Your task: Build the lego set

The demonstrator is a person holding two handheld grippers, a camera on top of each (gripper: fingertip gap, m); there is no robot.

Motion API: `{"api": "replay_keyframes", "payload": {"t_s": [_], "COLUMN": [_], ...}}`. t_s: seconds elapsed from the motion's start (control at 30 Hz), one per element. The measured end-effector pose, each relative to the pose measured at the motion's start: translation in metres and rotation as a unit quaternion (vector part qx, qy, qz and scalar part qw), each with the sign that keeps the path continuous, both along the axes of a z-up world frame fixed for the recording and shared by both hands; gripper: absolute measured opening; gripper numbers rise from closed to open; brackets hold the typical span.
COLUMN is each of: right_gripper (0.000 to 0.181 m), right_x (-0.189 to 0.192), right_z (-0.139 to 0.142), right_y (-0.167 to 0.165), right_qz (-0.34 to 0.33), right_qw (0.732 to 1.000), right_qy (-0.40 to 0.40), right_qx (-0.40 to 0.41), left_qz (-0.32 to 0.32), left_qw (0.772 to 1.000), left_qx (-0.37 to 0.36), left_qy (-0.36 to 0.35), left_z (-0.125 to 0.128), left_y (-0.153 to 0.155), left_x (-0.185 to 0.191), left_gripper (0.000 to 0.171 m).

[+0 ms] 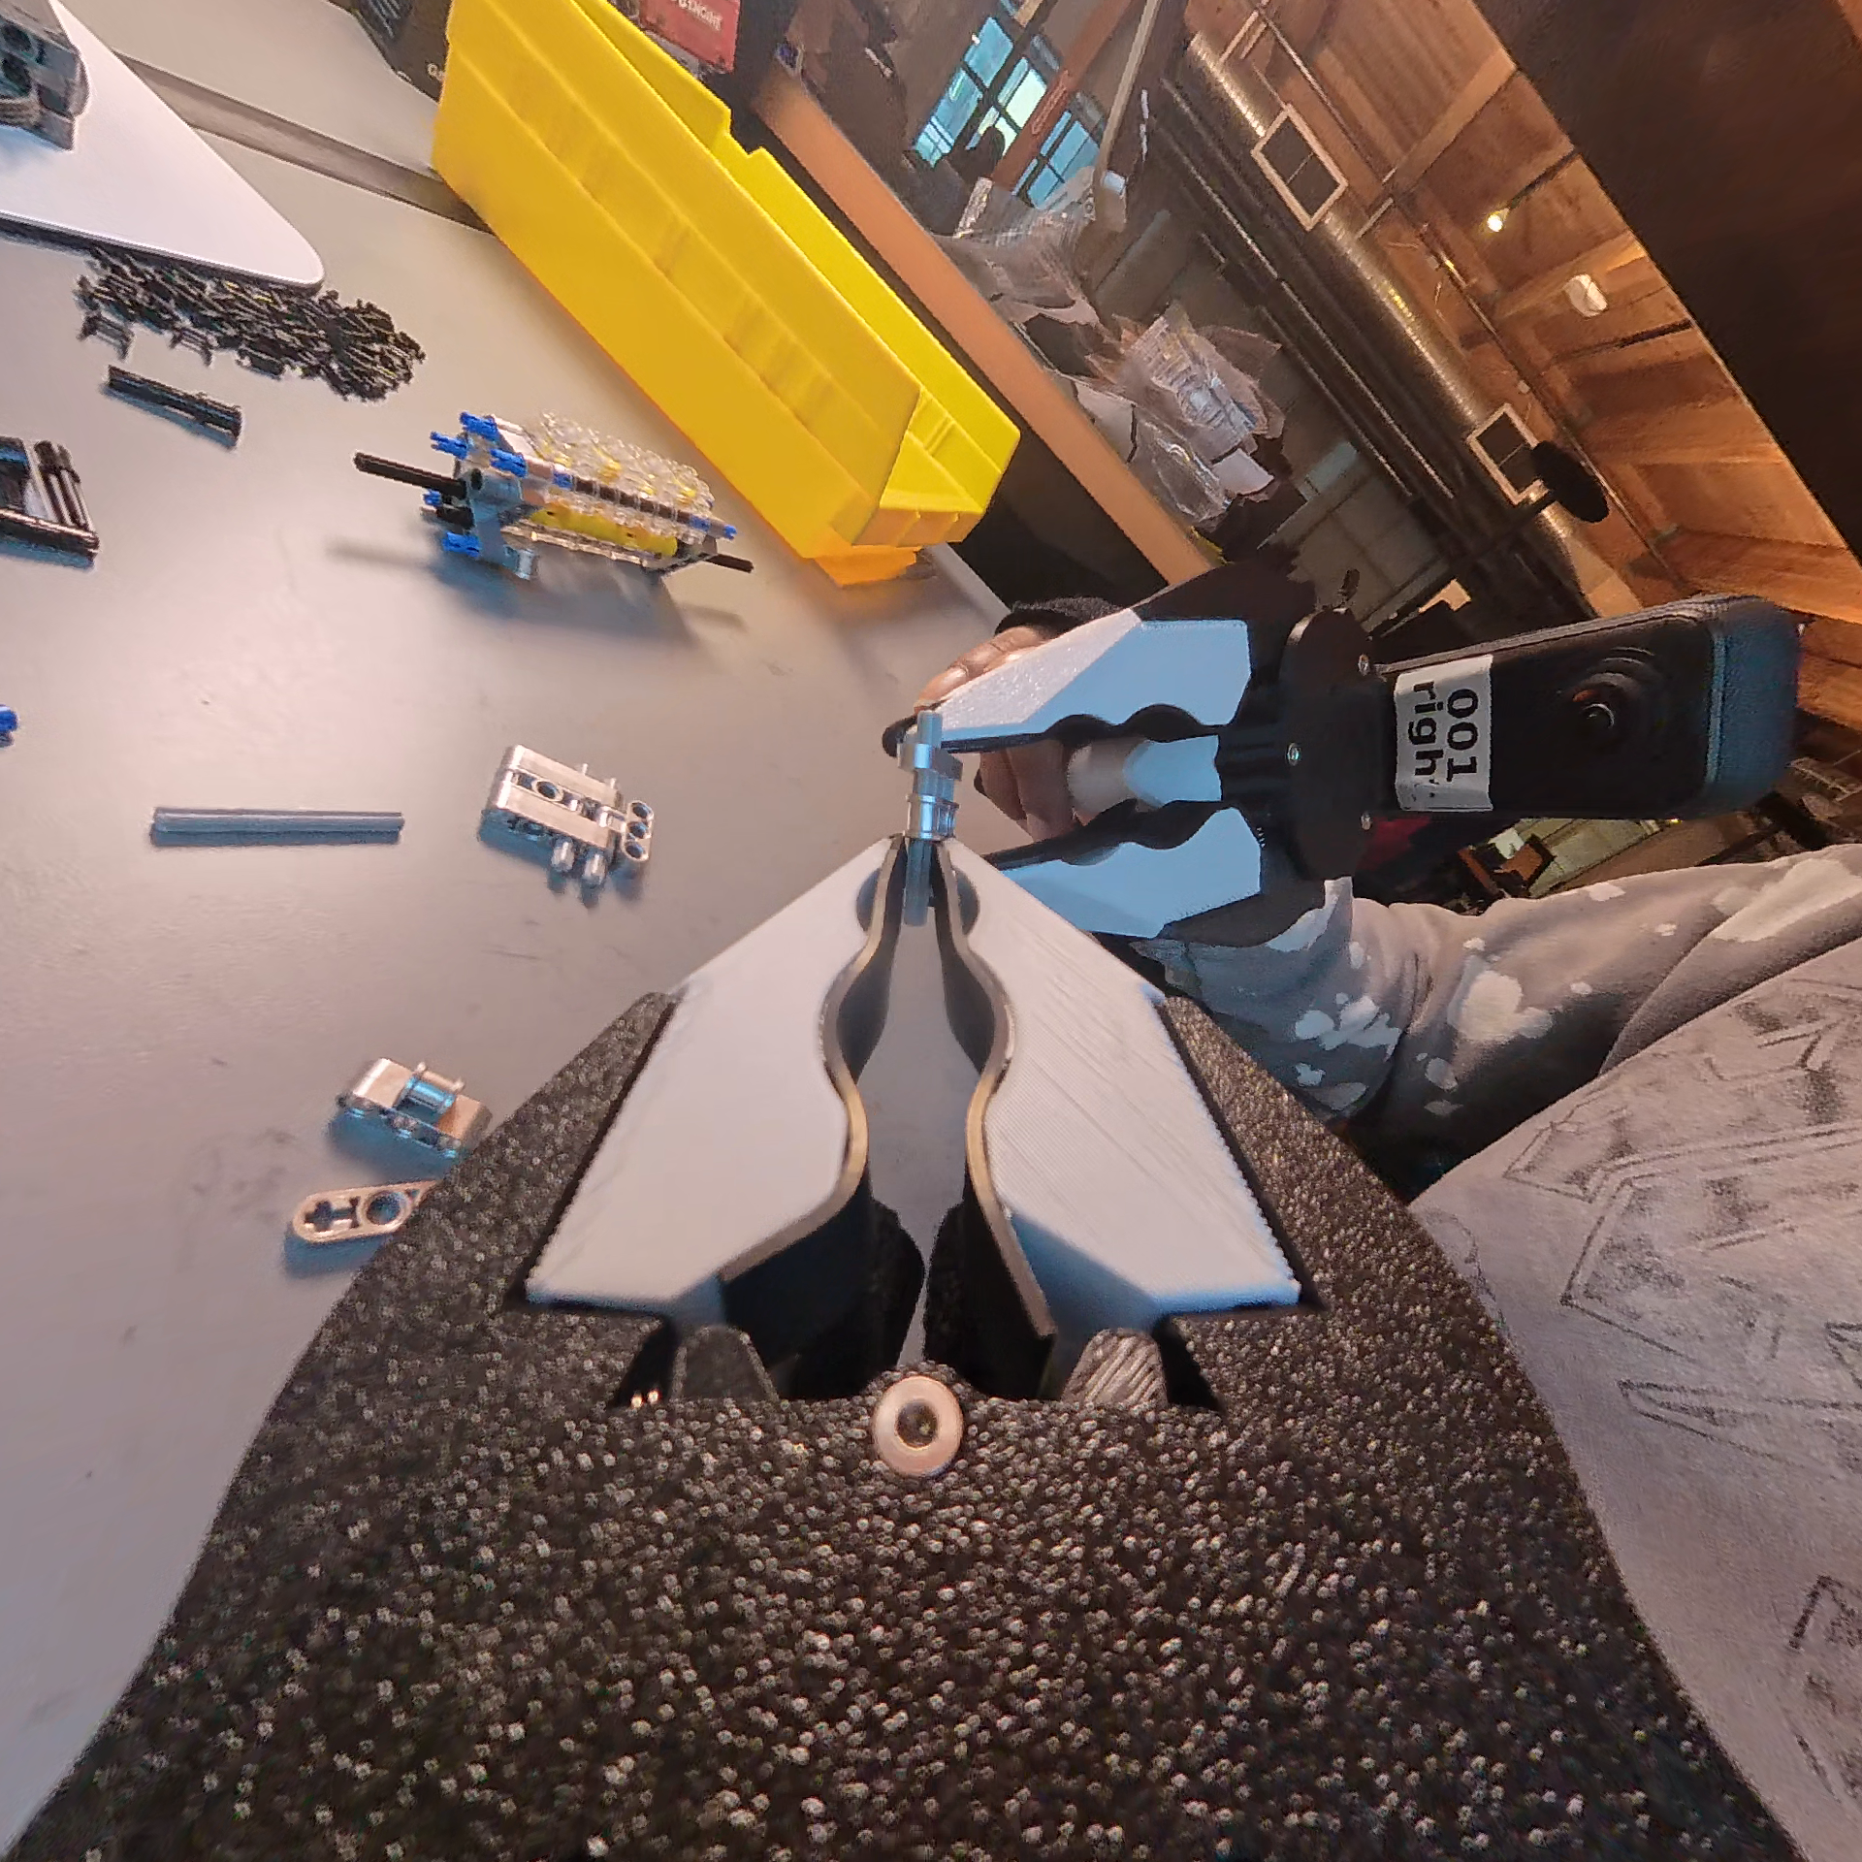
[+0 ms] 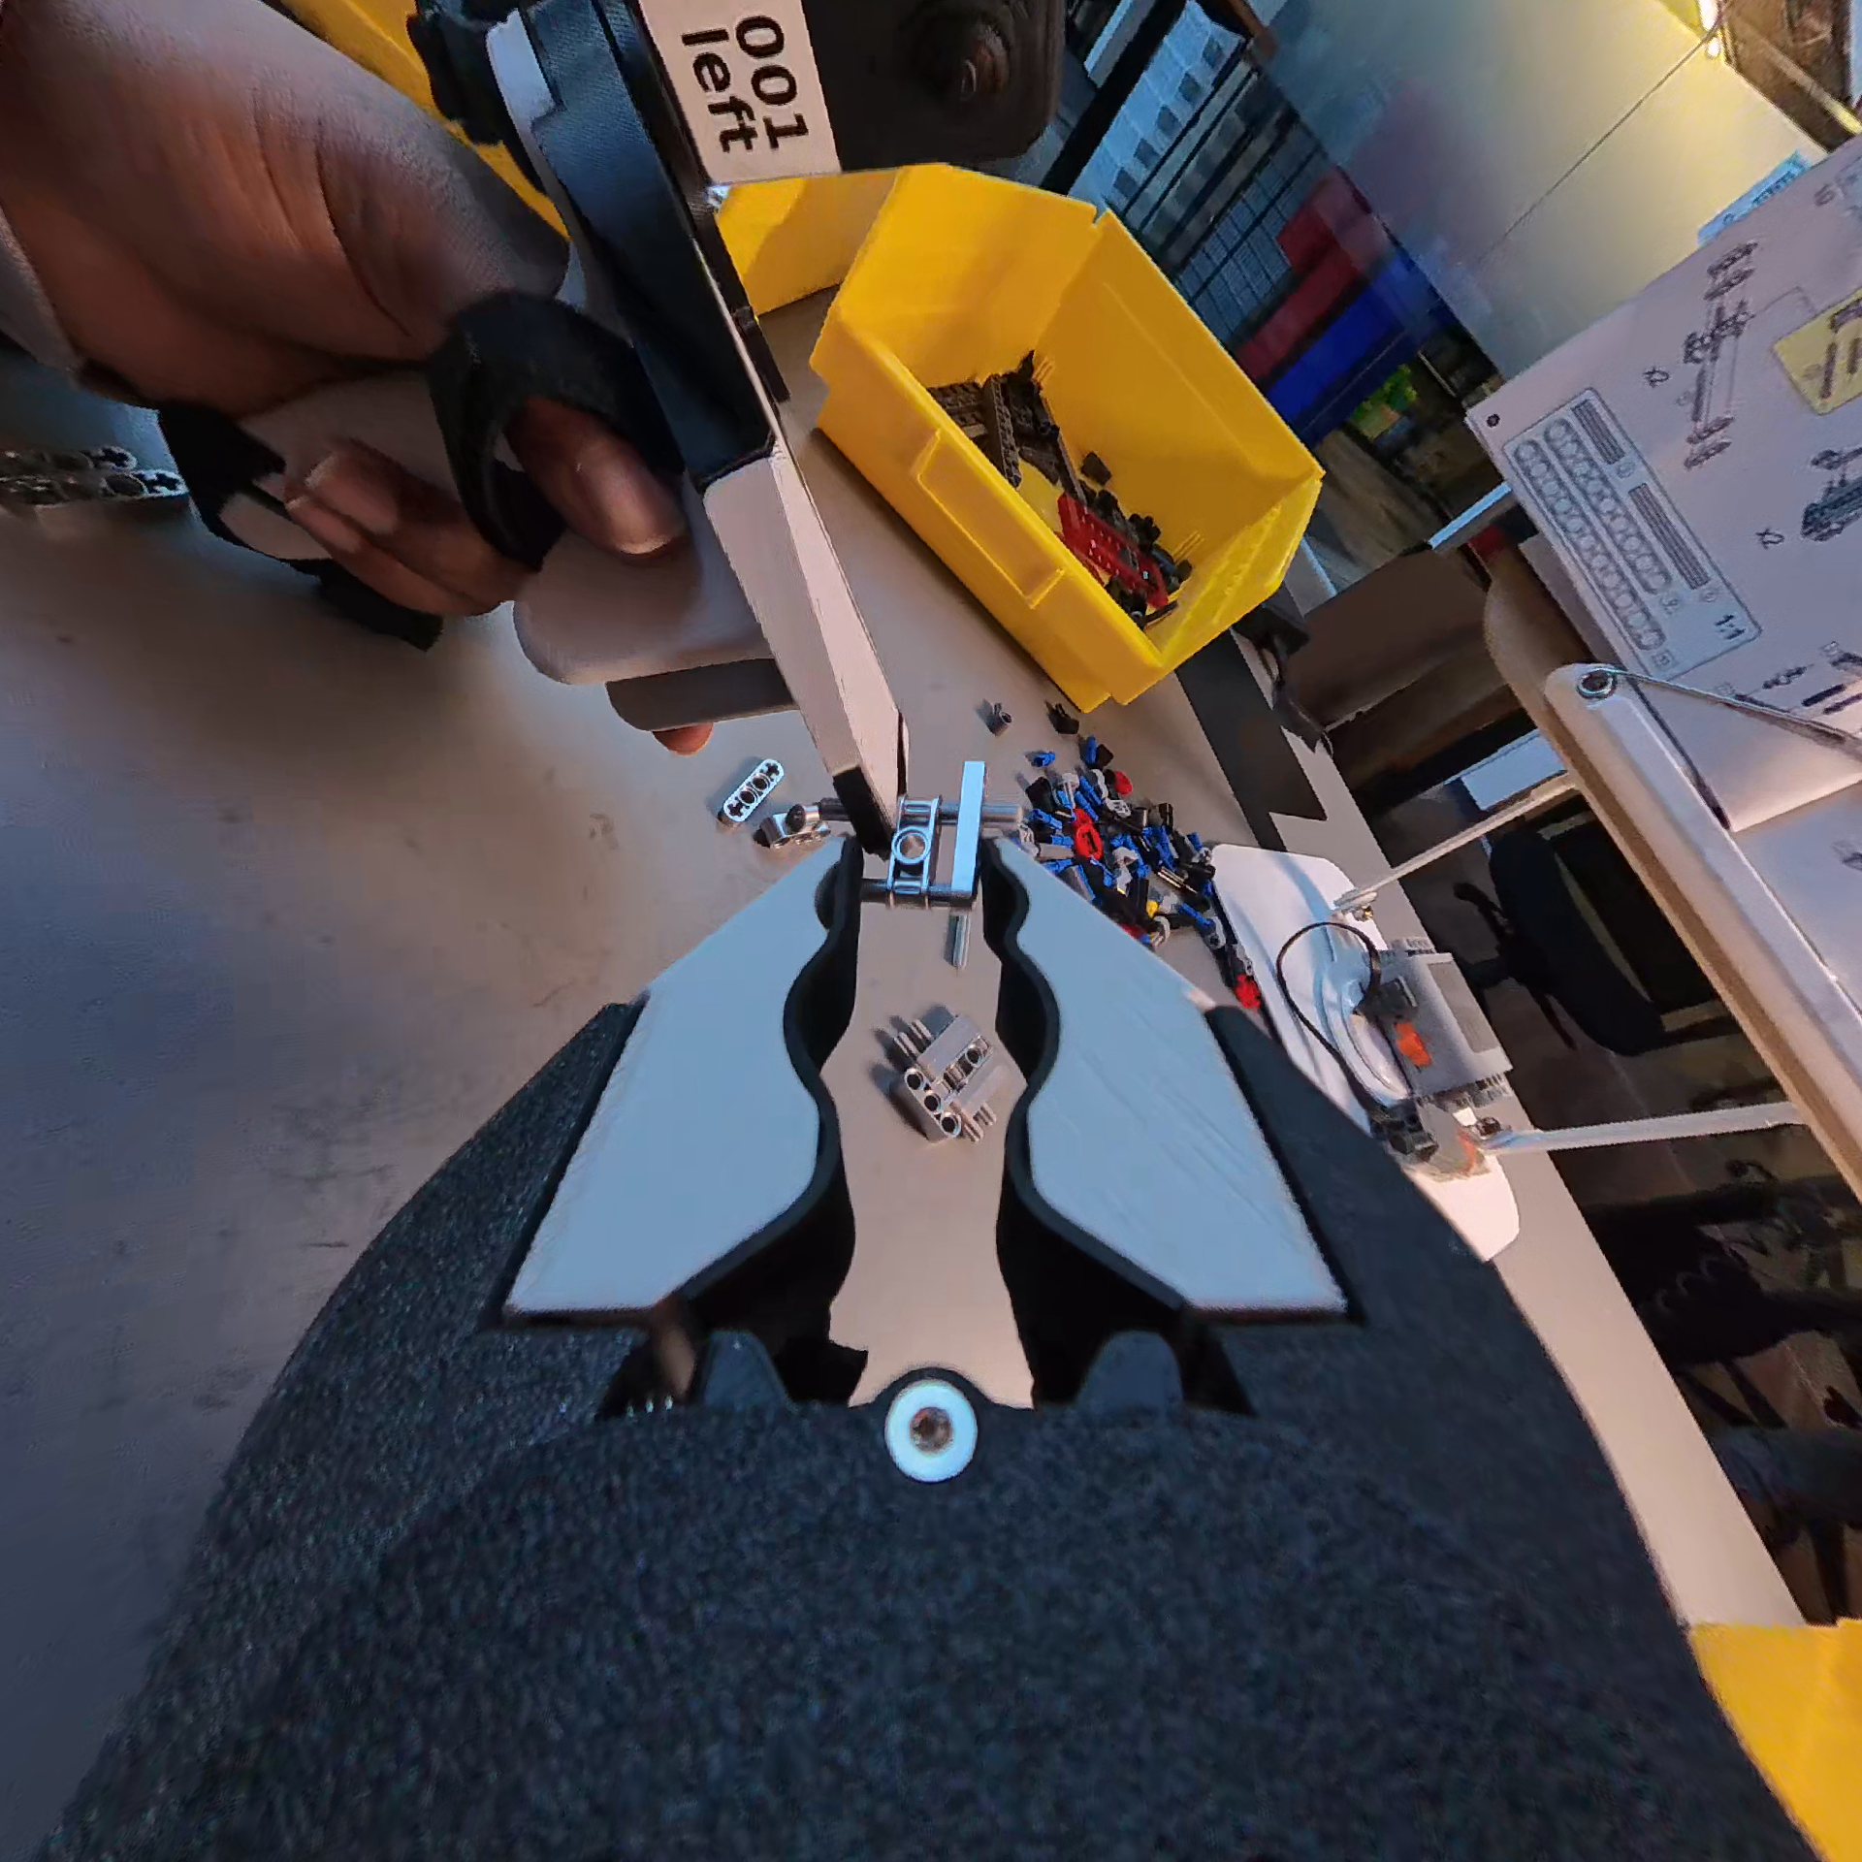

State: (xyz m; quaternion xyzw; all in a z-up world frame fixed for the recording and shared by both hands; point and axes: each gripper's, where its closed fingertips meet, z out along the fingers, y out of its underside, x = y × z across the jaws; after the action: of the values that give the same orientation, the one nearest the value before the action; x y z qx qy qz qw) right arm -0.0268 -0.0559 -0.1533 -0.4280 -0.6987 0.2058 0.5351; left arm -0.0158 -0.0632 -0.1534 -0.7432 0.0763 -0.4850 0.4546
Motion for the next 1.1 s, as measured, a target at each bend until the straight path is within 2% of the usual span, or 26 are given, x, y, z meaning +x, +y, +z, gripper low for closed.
{"api": "replay_keyframes", "payload": {"t_s": [0.37, 0.5, 0.67, 0.77, 0.83, 0.9, 1.03, 1.1], "right_gripper": [0.020, 0.014, 0.014, 0.014, 0.014, 0.014, 0.014, 0.014], "right_x": [0.003, 0.005, 0.004, 0.005, 0.006, 0.007, 0.002, 0.000], "right_z": [0.004, 0.004, 0.008, 0.017, 0.026, 0.037, 0.047, 0.049], "right_y": [-0.007, -0.004, -0.007, -0.001, 0.005, 0.004, -0.014, -0.022], "right_qz": [0.034, 0.033, 0.039, 0.032, 0.027, 0.042, 0.097, 0.113], "right_qw": [0.999, 0.999, 0.996, 0.990, 0.977, 0.952, 0.897, 0.883], "right_qy": [0.008, 0.006, 0.023, 0.051, 0.082, 0.118, 0.154, 0.159], "right_qx": [-0.025, -0.032, -0.077, -0.130, -0.194, -0.279, -0.402, -0.426], "left_qz": [-0.061, -0.089, -0.101, -0.123, -0.131, -0.126, -0.105, -0.100], "left_qw": [0.998, 0.994, 0.990, 0.986, 0.988, 0.989, 0.990, 0.989], "left_qx": [0.005, 0.004, 0.007, 0.027, 0.047, 0.069, 0.098, 0.107], "left_qy": [-0.009, -0.069, -0.095, -0.108, -0.068, -0.018, -0.006, -0.010], "left_z": [0.006, 0.018, 0.023, 0.033, 0.029, 0.022, 0.027, 0.031], "left_y": [-0.008, -0.013, -0.015, -0.020, -0.022, -0.021, -0.019, -0.019], "left_x": [0.004, 0.002, 0.002, 0.002, 0.005, 0.011, 0.018, 0.017], "left_gripper": [0.005, 0.006, 0.006, 0.013, 0.017, 0.021, 0.028, 0.030]}}
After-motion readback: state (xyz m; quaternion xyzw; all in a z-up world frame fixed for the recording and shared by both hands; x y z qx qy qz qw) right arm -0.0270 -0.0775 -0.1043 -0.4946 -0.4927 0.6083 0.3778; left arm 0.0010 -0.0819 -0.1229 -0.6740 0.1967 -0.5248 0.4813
